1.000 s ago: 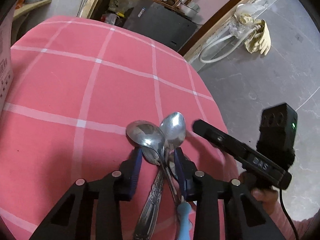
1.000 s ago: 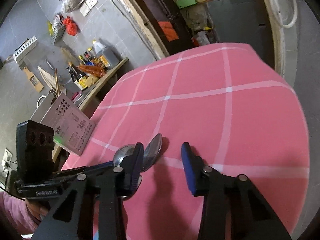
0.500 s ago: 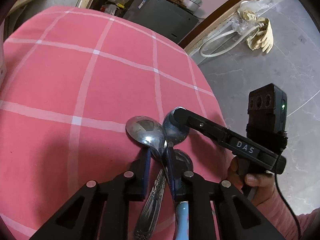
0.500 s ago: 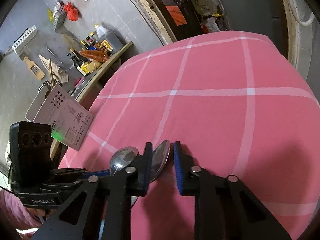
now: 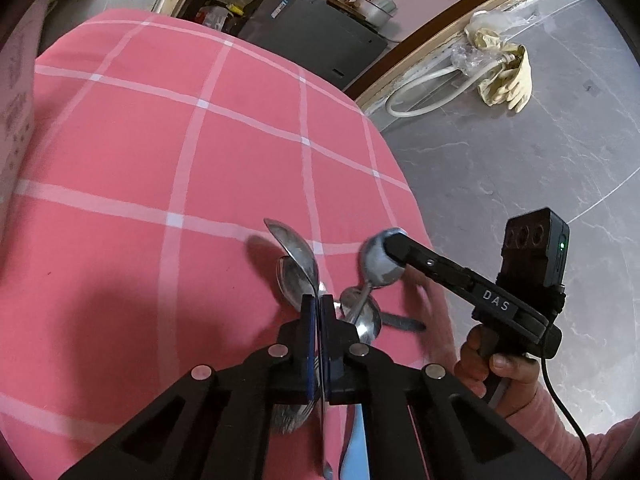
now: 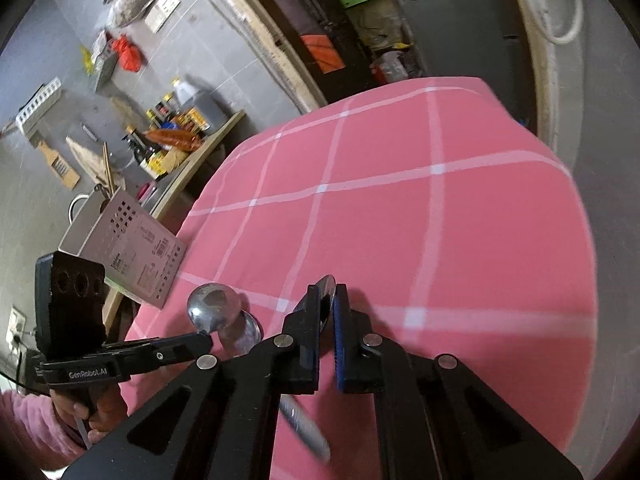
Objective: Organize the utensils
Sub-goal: 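Grasp a silver spoon with the left tool while the right tool grasps another spoon, then carry both spoons into the white caddy and open both tools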
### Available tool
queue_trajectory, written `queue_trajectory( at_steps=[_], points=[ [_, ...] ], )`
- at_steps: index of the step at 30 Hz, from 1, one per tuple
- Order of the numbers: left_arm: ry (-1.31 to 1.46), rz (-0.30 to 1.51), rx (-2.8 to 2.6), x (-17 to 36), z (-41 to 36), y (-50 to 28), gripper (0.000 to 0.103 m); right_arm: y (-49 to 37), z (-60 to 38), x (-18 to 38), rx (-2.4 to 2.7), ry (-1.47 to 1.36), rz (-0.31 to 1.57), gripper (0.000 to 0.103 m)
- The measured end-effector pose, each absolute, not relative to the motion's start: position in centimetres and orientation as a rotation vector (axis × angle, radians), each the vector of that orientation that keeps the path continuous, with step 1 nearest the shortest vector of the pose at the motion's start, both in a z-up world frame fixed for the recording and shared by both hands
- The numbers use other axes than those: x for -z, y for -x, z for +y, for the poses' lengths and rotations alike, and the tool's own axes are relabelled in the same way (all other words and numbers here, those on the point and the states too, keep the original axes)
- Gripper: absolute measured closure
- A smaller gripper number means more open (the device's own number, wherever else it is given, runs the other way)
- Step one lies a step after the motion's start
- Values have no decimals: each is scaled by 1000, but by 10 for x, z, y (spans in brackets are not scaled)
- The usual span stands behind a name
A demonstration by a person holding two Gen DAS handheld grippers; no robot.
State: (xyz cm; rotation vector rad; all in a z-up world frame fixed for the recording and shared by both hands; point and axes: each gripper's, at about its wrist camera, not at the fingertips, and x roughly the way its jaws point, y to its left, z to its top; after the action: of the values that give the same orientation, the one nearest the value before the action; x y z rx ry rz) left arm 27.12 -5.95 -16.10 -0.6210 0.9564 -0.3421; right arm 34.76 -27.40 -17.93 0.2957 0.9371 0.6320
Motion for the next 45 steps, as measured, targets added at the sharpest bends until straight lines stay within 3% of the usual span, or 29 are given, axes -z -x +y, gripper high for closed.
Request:
queue_trajectory(
  at_steps=[10,16,35,45],
  points=[
    [605,975,329,155,-44,-246,101,-319,-291,166,-559,-319,908,99],
    [587,900,347,133,-39,-231,101,-298,-294,133,-522,-320,792,101],
    [500,529,322,-15,22,-209,101,-273,-241,-27,-542,-208,477,101],
    [429,380,237,-66,73,-204,101,-269,-174,-90,-628,-156,334,101]
  ],
)
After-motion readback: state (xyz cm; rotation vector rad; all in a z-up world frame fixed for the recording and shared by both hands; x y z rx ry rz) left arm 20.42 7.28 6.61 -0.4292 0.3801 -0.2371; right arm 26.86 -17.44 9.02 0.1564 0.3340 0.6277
